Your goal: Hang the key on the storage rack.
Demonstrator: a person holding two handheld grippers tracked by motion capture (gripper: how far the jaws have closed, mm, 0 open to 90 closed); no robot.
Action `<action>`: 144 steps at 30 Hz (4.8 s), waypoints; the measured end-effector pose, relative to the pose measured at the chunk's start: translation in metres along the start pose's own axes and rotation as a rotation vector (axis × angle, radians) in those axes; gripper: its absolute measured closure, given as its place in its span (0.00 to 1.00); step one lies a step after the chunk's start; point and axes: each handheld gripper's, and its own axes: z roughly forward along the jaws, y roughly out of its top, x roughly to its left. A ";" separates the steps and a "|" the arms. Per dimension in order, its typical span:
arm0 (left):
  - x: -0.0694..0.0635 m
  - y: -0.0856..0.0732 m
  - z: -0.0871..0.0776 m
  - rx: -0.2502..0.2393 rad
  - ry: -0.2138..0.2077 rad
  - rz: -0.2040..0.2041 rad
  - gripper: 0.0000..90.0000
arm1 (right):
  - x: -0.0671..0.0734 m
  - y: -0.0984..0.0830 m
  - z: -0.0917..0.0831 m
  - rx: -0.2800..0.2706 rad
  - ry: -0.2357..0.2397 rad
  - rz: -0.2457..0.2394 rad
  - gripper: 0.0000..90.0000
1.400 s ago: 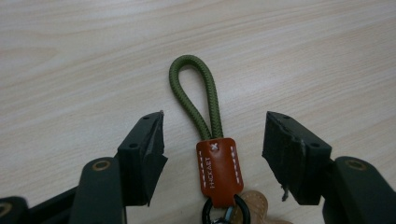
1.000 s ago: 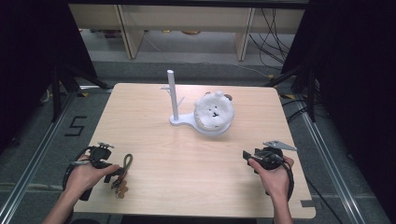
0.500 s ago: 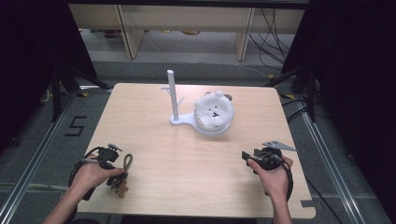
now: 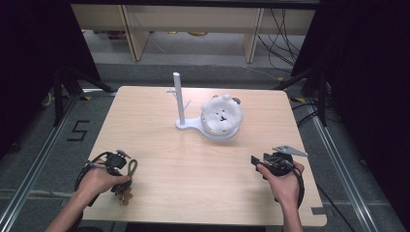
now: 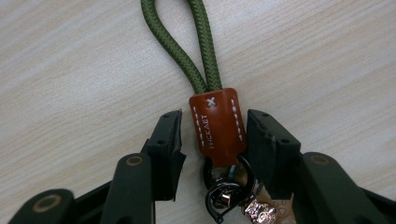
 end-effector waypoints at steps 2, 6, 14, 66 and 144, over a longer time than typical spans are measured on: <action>0.000 0.000 0.001 -0.001 -0.005 -0.006 0.62 | 0.000 0.000 0.001 -0.008 0.008 0.001 0.49; 0.002 0.003 0.002 0.019 -0.004 0.016 0.62 | 0.000 0.000 0.002 -0.005 0.000 -0.005 0.49; 0.002 0.007 0.004 0.042 -0.013 0.010 0.64 | 0.000 0.000 0.000 0.002 0.012 -0.001 0.49; 0.008 -0.044 -0.015 -0.388 -0.070 0.001 0.77 | 0.003 -0.003 0.003 -0.001 0.020 -0.004 0.49; -0.006 -0.004 -0.045 -0.918 -0.060 0.033 0.76 | 0.004 -0.004 0.004 -0.013 0.001 -0.008 0.49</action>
